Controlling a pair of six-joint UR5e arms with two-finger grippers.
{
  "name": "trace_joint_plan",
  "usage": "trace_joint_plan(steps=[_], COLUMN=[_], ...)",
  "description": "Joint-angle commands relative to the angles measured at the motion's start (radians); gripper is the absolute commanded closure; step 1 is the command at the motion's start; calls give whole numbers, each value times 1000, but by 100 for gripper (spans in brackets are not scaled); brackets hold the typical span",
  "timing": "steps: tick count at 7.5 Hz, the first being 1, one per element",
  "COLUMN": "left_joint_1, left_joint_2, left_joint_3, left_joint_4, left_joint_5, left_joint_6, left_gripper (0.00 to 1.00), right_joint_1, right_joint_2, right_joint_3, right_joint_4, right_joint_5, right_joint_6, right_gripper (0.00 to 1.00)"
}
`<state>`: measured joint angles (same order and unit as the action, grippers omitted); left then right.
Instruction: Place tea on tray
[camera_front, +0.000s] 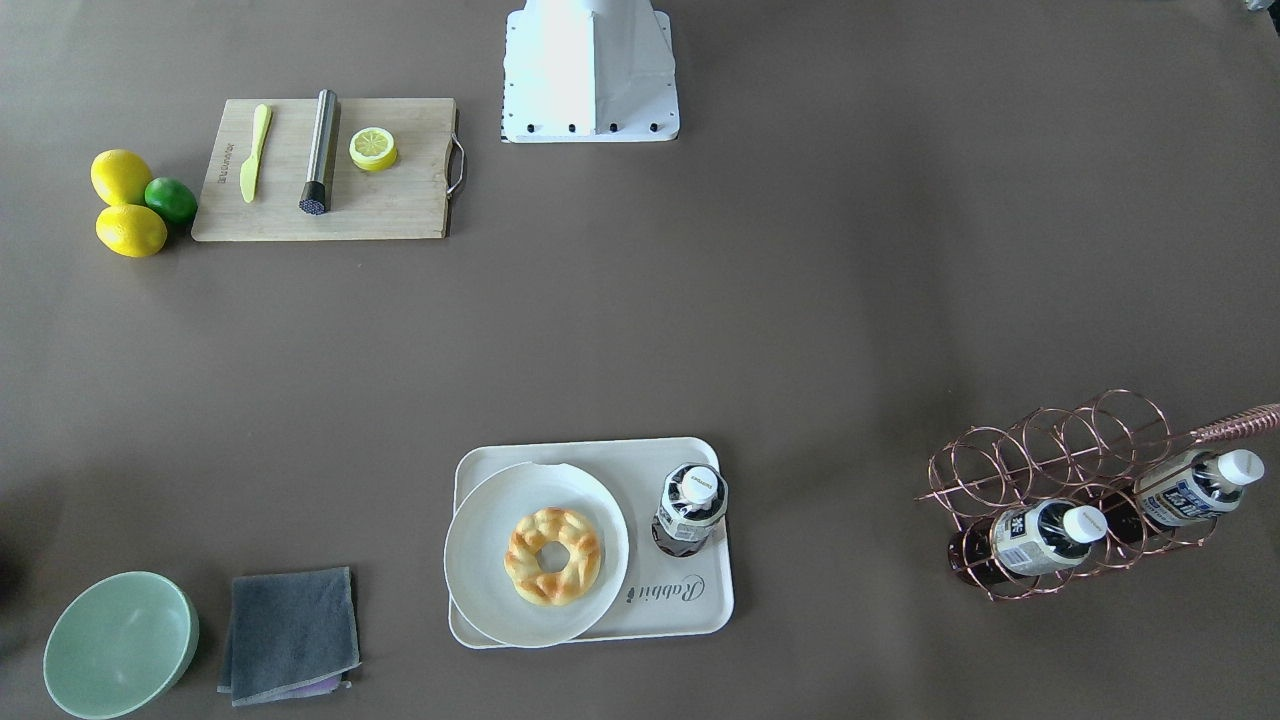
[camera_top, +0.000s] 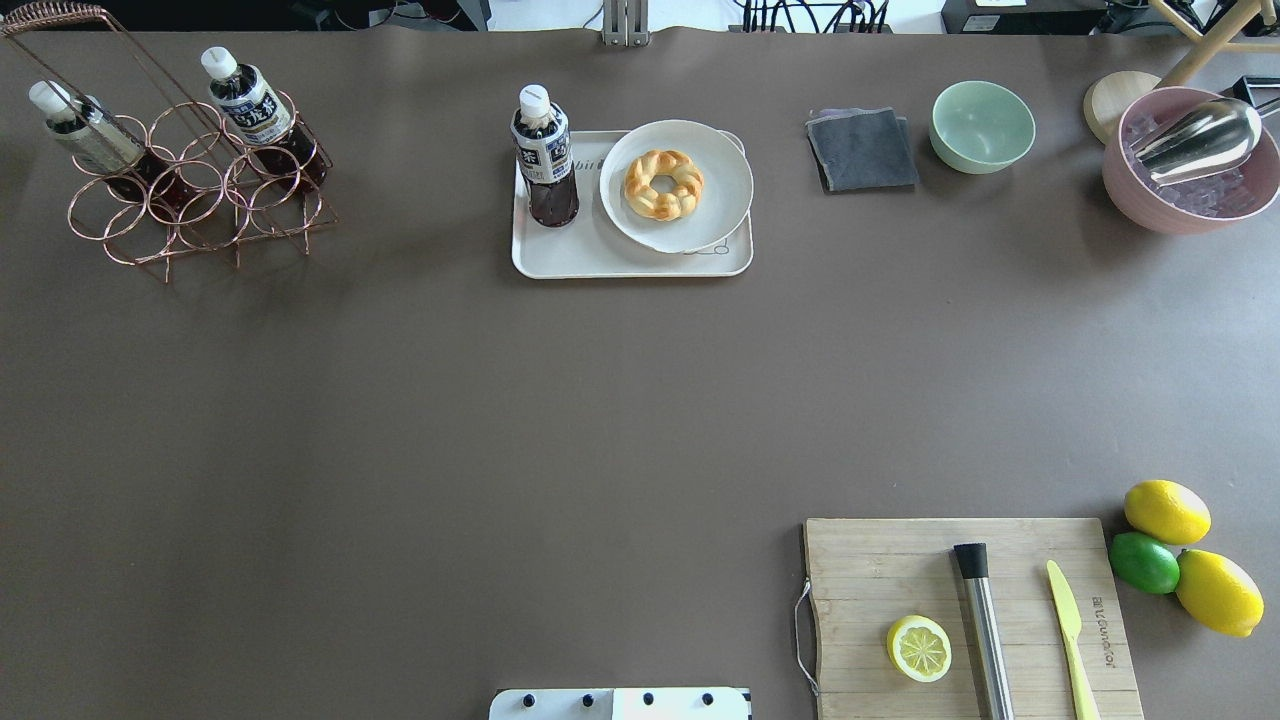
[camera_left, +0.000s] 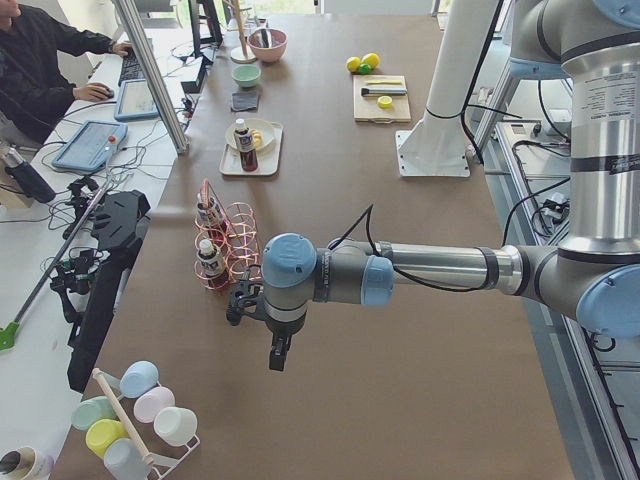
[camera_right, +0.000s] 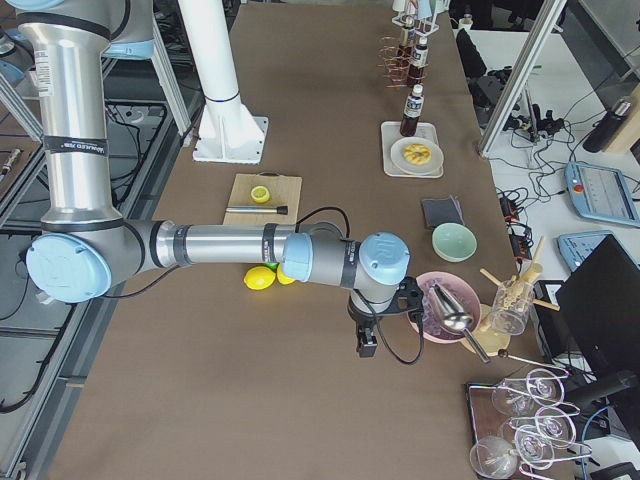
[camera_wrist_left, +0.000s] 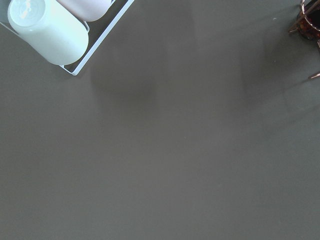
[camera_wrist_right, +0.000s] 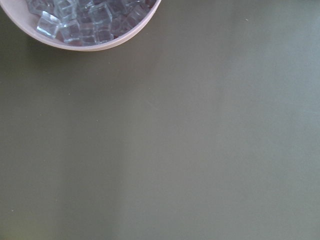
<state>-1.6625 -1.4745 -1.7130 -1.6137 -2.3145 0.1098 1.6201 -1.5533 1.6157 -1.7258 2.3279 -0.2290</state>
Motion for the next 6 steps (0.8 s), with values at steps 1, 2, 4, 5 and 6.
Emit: trace_joint_plan(steps=[1,2,4,5,6], left_joint_1=[1,1,1,1,1], left_joint_2=[17,17,17,17,16], left_joint_3=[1,1,3,1,1], left_joint_4=[-2,-3,-3,-3,0], left_joint_5=[-2,-3,-6,-8,-6], left_joint_6=[1,1,1,1,-1], left_gripper=[2,2,2,2,2], right_joint_1=[78,77,76,76,75], right_joint_2=[-13,-2,4,4,4], right_joint_3=[-10,-13,-13,-16,-17], right_joint_4=[17,17,17,17,17], right_joint_5=[8,10,10,8,8], right_joint_6=[-29,-18,-13,-15,-15], right_gripper=[0,0,0,0,0])
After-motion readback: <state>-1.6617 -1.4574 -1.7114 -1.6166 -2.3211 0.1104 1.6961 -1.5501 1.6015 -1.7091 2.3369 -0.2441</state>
